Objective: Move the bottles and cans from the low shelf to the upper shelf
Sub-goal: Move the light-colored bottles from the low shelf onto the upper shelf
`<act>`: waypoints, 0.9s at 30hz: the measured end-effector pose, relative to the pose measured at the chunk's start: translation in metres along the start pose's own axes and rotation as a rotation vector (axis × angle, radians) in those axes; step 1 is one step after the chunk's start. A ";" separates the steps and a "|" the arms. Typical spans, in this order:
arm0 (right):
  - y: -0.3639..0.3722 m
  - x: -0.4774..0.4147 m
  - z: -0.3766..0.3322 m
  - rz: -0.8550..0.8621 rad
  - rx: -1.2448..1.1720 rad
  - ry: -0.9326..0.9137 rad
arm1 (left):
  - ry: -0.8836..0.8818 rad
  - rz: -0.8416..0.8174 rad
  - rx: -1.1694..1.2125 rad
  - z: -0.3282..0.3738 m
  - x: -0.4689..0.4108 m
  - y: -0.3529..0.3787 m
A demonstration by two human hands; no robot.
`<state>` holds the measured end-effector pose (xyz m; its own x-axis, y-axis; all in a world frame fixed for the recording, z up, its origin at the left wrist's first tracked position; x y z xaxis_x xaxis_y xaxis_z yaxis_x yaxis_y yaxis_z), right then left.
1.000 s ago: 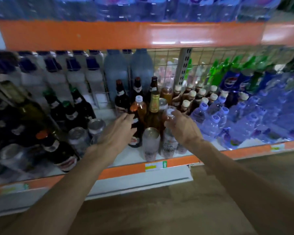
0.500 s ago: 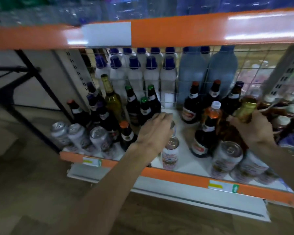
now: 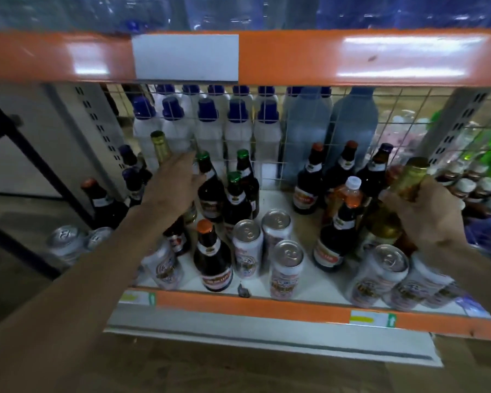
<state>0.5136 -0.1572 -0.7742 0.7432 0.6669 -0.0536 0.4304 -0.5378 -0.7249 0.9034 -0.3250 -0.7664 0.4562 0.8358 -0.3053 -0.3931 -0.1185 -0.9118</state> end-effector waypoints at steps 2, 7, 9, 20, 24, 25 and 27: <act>-0.008 0.004 -0.021 0.024 0.020 -0.055 | -0.056 0.019 0.013 -0.023 -0.006 -0.008; -0.015 0.008 -0.048 0.051 0.019 -0.082 | -0.122 0.074 -0.055 -0.058 -0.015 -0.020; -0.016 0.007 -0.050 0.075 -0.013 -0.081 | -0.104 0.090 -0.043 -0.058 -0.015 -0.017; -0.007 0.027 -0.111 0.048 -0.023 -0.241 | 0.058 0.068 -0.097 -0.032 -0.019 -0.016; -0.004 0.040 -0.132 0.053 0.000 -0.303 | 0.078 0.093 -0.094 -0.031 -0.016 -0.026; -0.002 0.042 -0.138 0.045 -0.004 -0.317 | 0.072 0.114 -0.091 -0.032 -0.014 -0.029; 0.002 0.045 -0.146 0.024 -0.033 -0.323 | 0.047 0.177 -0.072 -0.037 -0.011 -0.036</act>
<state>0.6224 -0.2039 -0.6780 0.5549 0.7800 -0.2894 0.4351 -0.5686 -0.6981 0.9424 -0.3495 -0.7403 0.4225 0.7728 -0.4736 -0.4128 -0.3011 -0.8596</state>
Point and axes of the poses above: each hand's wrist, its own x-axis away from the middle knuckle, its own y-axis out of the palm, z = x × y, the point moved 10 cm from there along -x, towards the middle knuckle, and after that the axes turned 14 degrees about y, right-handed, at the moved point
